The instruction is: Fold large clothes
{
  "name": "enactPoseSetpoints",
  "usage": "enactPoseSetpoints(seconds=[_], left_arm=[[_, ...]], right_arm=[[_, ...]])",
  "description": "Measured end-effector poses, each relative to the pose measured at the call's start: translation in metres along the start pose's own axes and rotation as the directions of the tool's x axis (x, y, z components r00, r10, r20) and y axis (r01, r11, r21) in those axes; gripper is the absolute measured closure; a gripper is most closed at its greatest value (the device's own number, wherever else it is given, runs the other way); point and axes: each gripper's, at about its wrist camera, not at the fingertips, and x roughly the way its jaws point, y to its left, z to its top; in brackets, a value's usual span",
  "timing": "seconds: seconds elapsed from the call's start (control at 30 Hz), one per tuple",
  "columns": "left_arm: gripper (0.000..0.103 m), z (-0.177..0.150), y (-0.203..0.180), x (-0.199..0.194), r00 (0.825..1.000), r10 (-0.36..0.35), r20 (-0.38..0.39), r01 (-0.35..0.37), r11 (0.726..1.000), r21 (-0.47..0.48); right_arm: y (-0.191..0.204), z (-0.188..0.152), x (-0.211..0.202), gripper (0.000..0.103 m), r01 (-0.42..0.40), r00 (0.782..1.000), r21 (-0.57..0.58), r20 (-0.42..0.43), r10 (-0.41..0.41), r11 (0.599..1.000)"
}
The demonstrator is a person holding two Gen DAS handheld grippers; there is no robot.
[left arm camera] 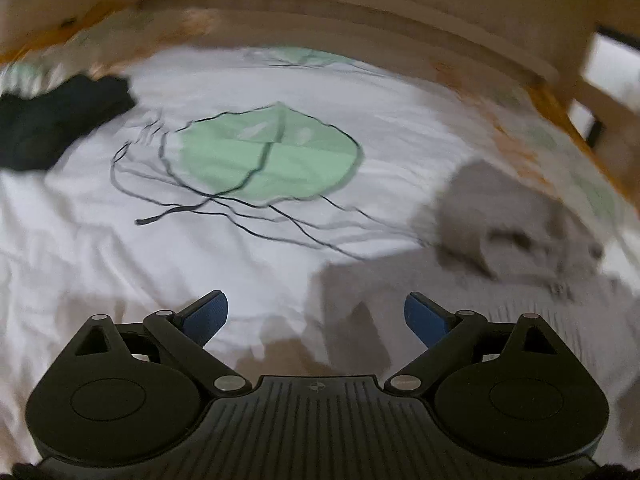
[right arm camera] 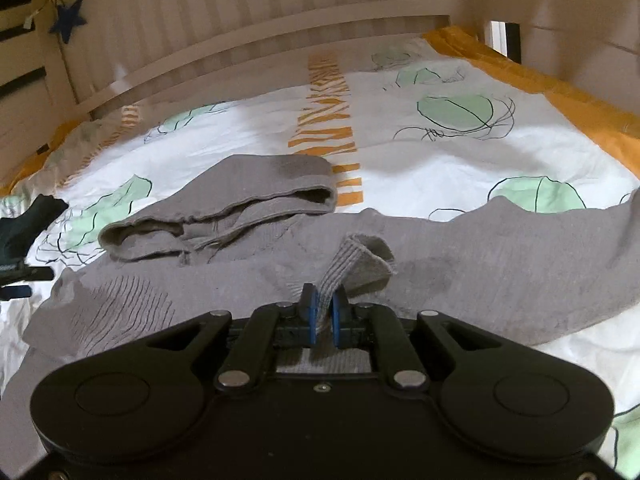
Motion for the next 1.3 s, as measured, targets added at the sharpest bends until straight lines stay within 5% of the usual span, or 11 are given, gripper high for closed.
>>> enactPoseSetpoints(seconds=[0.13, 0.4, 0.57, 0.77, 0.97, 1.3], left_arm=[[0.003, -0.022, -0.004, 0.026, 0.994, 0.027, -0.103, -0.022, 0.999, 0.044], [0.002, -0.016, 0.000, 0.005, 0.997, 0.004, -0.075, -0.005, 1.000, -0.010], [0.001, -0.009, -0.021, -0.026, 0.996, -0.085, 0.003, 0.085, 0.996, -0.026], [0.001, -0.009, -0.066, -0.019, 0.981, -0.192, -0.031, 0.191, 0.981, -0.022], [0.001, -0.031, -0.094, 0.014, 0.982, -0.167, -0.091, 0.165, 0.986, -0.026], [0.000, -0.052, -0.122, 0.023, 0.999, -0.022, -0.037, 0.027, 0.990, 0.135]], right_arm=[[-0.009, -0.014, 0.023, 0.079, 0.029, 0.996, 0.020, -0.087, -0.027, 0.999], [-0.016, -0.015, 0.005, 0.053, 0.066, 0.997, 0.052, -0.051, -0.063, 0.996], [-0.004, -0.011, -0.022, 0.049, 0.119, 0.990, 0.002, 0.071, -0.119, 0.993], [0.023, 0.007, -0.012, 0.049, -0.010, 0.998, -0.081, 0.060, 0.015, 0.997], [0.030, 0.000, 0.046, 0.049, -0.003, 0.995, -0.096, -0.102, -0.007, 0.995], [-0.014, 0.021, -0.009, 0.049, -0.063, 0.998, 0.083, 0.007, 0.062, 0.995]])
